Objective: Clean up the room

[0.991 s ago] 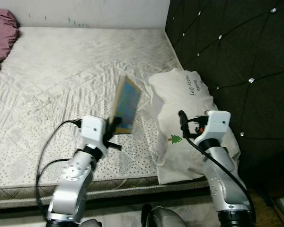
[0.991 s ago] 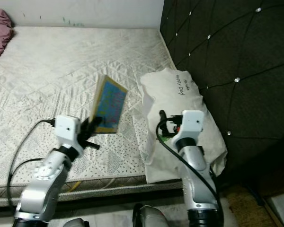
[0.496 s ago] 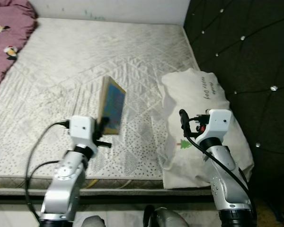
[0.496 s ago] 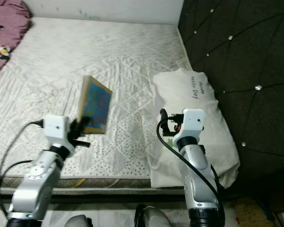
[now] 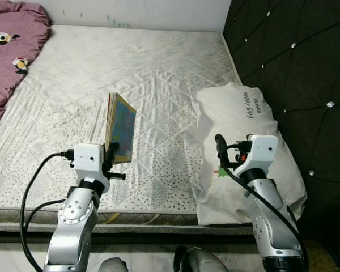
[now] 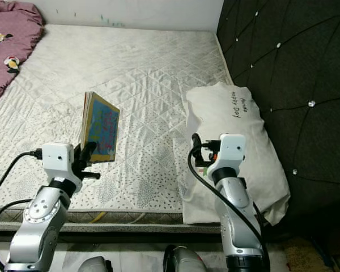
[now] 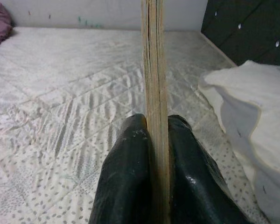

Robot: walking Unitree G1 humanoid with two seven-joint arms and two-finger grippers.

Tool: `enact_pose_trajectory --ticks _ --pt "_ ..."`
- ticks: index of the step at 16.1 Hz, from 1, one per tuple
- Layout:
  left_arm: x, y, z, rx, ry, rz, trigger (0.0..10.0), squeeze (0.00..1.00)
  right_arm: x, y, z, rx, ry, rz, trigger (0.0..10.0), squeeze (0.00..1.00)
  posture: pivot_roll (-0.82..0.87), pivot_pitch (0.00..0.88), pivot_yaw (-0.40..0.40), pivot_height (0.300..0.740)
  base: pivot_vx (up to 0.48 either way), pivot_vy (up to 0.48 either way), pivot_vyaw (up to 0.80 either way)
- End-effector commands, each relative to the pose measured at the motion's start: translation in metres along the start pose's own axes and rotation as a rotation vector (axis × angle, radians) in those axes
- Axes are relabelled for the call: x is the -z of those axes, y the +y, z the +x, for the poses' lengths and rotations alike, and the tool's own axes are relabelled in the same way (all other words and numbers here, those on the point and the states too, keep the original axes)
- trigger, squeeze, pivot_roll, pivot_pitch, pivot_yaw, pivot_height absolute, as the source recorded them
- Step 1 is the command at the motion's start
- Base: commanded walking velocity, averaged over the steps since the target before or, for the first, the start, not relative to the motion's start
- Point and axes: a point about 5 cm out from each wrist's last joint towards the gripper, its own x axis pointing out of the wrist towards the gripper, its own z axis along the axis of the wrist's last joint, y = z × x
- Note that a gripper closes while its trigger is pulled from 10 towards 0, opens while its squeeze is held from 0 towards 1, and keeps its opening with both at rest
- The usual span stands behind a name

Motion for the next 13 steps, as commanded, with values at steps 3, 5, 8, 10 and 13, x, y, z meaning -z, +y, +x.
enact_pose_trajectory --ticks 3,5,8,10,13 --pt "-0.0143 -0.0036 0.0055 0.012 -0.076 0.005 10.0 0.00 -0.0036 -0.0009 0.0019 -0.007 -0.009 -0.004 10.0 0.00 -0.03 0.087 -0.055 0.651 0.000 0.000 0.00" --pt "-0.0136 -0.0035 0.0057 0.012 -0.076 0.010 10.0 0.00 -0.0041 -0.0018 0.0026 -0.008 -0.012 -0.012 10.0 0.00 -0.03 0.083 -0.055 0.647 0.000 0.000 0.00" --pt "-0.0138 -0.0041 0.0061 0.014 -0.079 -0.001 10.0 0.00 -0.0016 0.0001 0.0009 -0.013 -0.006 -0.010 10.0 0.00 -0.03 0.080 -0.056 0.647 0.000 0.000 0.00" --pt "-0.0144 -0.0026 0.0072 0.005 -0.084 -0.007 10.0 0.00 -0.0014 0.0004 0.0012 -0.015 -0.004 -0.011 10.0 0.00 -0.03 0.080 -0.056 0.647 0.000 0.000 0.00" --pt "-0.0147 -0.0032 0.0087 0.011 -0.080 -0.009 10.0 0.00 -0.0033 -0.0013 0.0036 -0.016 -0.005 -0.017 10.0 0.00 -0.03 0.080 -0.058 0.647 0.000 0.000 0.00"
